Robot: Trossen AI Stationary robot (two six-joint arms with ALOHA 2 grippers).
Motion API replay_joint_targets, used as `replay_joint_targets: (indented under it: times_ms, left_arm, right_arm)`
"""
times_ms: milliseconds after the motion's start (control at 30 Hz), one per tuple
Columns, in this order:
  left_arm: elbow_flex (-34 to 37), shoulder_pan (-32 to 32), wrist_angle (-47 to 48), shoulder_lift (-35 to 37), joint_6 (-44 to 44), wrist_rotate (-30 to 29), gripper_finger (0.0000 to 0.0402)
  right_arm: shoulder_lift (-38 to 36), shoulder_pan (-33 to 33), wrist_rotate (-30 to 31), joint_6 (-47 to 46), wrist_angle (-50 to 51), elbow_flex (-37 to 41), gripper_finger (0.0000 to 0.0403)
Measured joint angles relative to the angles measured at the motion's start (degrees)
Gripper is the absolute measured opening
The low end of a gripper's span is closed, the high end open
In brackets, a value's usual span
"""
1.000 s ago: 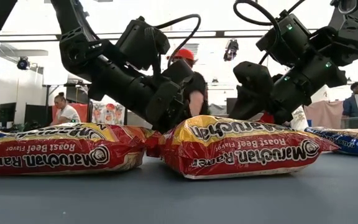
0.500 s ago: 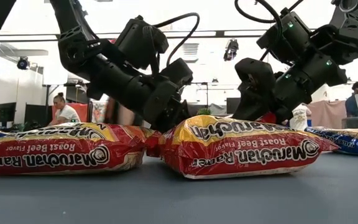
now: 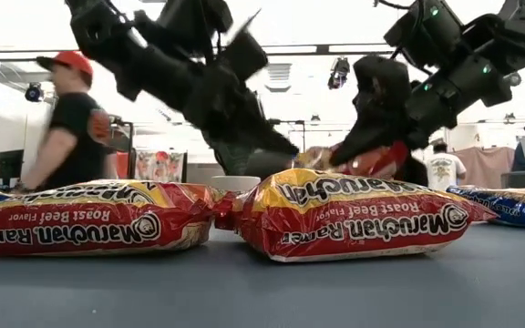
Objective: Sort Maruchan noodles
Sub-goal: Put the middle right red instant noodle pack into the transparent bin
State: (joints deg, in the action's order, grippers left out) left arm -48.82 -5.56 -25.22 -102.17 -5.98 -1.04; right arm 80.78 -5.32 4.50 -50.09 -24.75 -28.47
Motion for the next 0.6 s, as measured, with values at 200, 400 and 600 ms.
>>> replay_joint_targets:
  times_ms: [200,400,600]
  left_arm:
    - [0.0,0.0,6.5,11.4,-8.3,0.0,0.0]
    - [0.0,0.2,9.4,22.6,-13.8,-0.1,0.0]
    - [-0.1,0.3,14.9,30.2,-13.8,-4.0,0.0]
  right_arm:
    - [-9.5,0.1,0.1,2.1,8.8,-0.8,0.0147]
    - [-15.7,0.1,0.5,7.5,25.5,-9.4,0.0144]
    - [-15.5,0.0,0.0,14.1,46.6,-21.4,0.0144]
